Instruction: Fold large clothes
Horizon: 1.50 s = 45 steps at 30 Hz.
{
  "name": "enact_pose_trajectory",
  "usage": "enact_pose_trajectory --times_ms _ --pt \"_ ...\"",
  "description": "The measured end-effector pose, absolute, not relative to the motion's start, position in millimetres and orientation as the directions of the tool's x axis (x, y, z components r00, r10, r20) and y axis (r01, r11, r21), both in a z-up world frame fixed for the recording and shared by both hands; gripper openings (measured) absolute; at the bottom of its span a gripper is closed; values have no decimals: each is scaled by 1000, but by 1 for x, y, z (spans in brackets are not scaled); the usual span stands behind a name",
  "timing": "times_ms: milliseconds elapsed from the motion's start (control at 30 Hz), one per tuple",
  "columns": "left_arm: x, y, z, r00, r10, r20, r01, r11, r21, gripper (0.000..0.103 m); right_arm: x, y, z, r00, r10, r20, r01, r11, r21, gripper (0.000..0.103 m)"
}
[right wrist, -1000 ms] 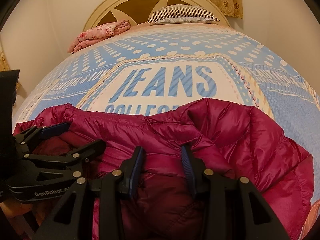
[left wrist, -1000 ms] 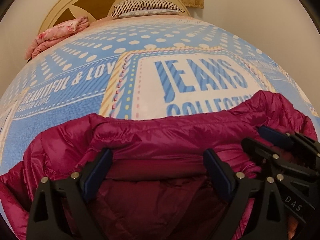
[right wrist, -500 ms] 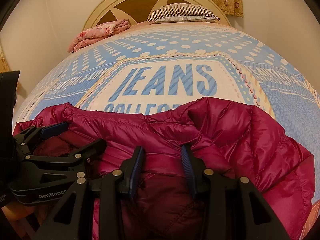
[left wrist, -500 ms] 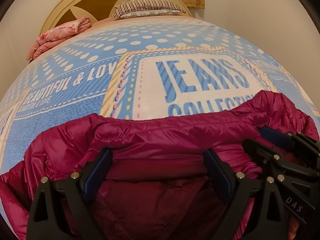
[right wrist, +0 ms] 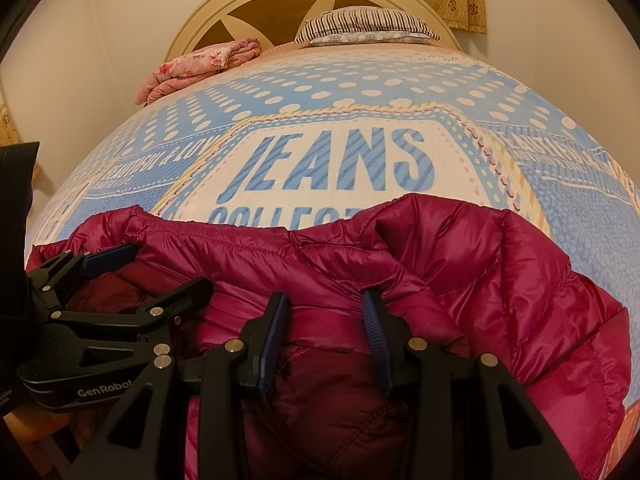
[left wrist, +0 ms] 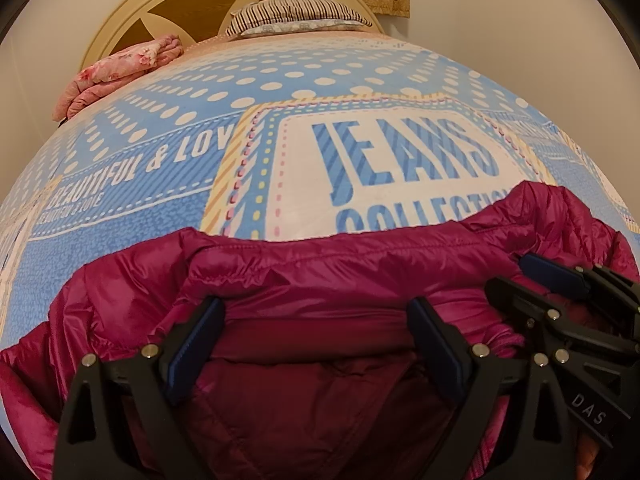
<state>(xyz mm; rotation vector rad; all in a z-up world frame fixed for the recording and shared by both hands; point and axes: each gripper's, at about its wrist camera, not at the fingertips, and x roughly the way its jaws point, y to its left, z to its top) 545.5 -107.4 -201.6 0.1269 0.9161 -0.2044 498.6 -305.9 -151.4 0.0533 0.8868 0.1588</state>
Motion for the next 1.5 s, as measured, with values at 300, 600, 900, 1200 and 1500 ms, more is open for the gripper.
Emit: enact_pose_trajectory --times_ms 300,600,900,1200,1500 --pt "526 -103 -164 622 -127 -773 239 970 32 96 499 -309 -134 586 167 -793 -150 984 97 42" --pt "353 -32 -92 729 -244 -639 294 955 -30 100 375 -382 -78 616 285 -735 -113 955 275 61" --pt "166 30 -134 695 -197 -691 247 969 -28 103 173 -439 -90 550 275 -789 -60 955 290 64" --pt "103 40 -179 637 -210 -742 197 975 -106 103 49 -469 -108 544 264 -797 41 940 339 64" --pt "101 25 -197 624 -275 -731 230 959 -164 103 27 -448 -123 558 298 -774 32 925 379 64"
